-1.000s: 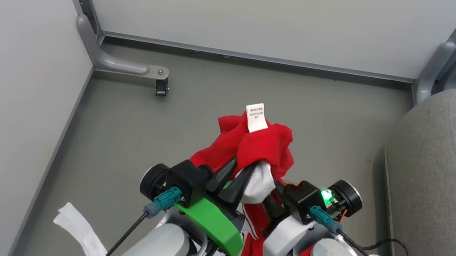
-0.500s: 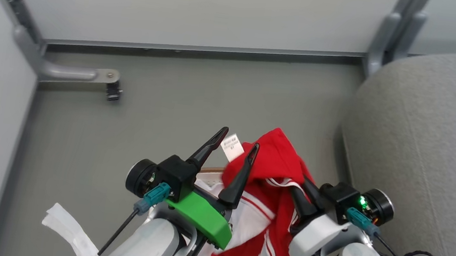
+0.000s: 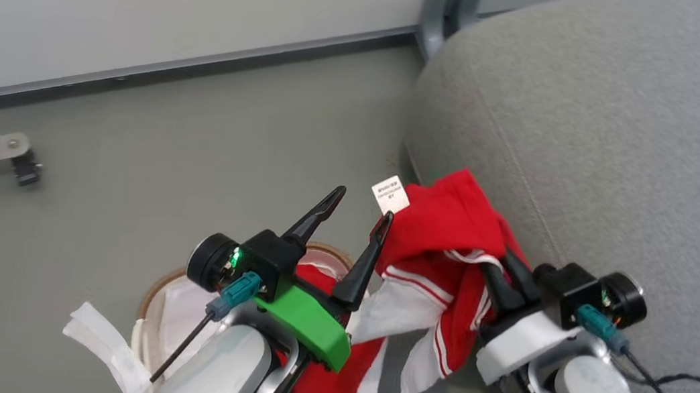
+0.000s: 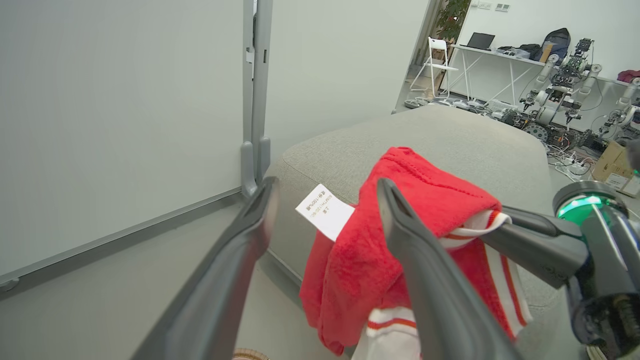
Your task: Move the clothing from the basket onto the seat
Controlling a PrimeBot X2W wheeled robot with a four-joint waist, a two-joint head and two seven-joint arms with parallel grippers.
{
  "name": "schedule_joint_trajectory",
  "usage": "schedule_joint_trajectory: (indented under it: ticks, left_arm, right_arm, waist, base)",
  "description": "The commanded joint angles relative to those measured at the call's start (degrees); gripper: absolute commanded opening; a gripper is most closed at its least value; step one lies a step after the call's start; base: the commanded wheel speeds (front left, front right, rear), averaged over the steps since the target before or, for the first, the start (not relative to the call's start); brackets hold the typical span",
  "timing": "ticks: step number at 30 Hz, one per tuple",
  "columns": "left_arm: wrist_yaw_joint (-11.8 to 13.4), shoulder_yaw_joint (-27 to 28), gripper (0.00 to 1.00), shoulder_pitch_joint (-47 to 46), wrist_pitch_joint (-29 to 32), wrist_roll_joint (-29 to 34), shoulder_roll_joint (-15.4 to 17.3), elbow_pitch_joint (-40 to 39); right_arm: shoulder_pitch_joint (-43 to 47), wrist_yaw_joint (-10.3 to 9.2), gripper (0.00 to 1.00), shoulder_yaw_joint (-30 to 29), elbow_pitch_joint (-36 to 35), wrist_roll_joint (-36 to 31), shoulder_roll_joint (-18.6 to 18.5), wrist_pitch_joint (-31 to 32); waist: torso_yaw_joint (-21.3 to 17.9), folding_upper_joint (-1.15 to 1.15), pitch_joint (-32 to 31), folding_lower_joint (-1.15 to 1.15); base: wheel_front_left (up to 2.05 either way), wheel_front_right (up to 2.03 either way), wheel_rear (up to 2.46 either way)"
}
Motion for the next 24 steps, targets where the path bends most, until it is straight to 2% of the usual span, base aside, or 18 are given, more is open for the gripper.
schedule_joint_trajectory:
  ticks: [1, 7, 13, 24]
  left_arm:
    - [-0.02, 0.15, 1.00, -1.34, -0.03, 0.88, 0.31, 0.09]
    - [-0.44, -0.07, 1.00, -3.20, -0.03, 2.24, 0.34, 1.16]
    - [-0.73, -0.68, 1.00, -5.47, -0.03, 3.85, 0.34, 2.26]
    - [-0.99, -1.48, 1.00, -10.24, -0.03, 6.56, 0.31, 2.85]
  right_arm:
    - [-2.33, -0.08, 0.00, 0.05, -0.89, -0.41, -1.09, -0.13]
    - [-9.97, -0.07, 0.00, -1.74, -1.79, -1.22, -6.36, -0.12]
    - [-19.79, -0.08, 0.00, -4.83, 0.46, -2.57, -12.64, -0.12]
    - [-36.24, -0.08, 0.00, -11.89, 12.65, -5.40, -21.97, -0.11]
  waist:
    - [-5.23, -0.01, 3.80, 0.00]
    - [-6.34, -0.01, 7.96, 0.00]
    - [-4.57, -0.01, 12.93, 0.00]
    - [1.39, -0.01, 22.81, 0.00]
  base:
    - [0.00, 0.00, 0.00]
    - [0.00, 0.00, 0.00]
    - [0.00, 0.00, 0.00]
    - [0.00, 0.00, 0.00]
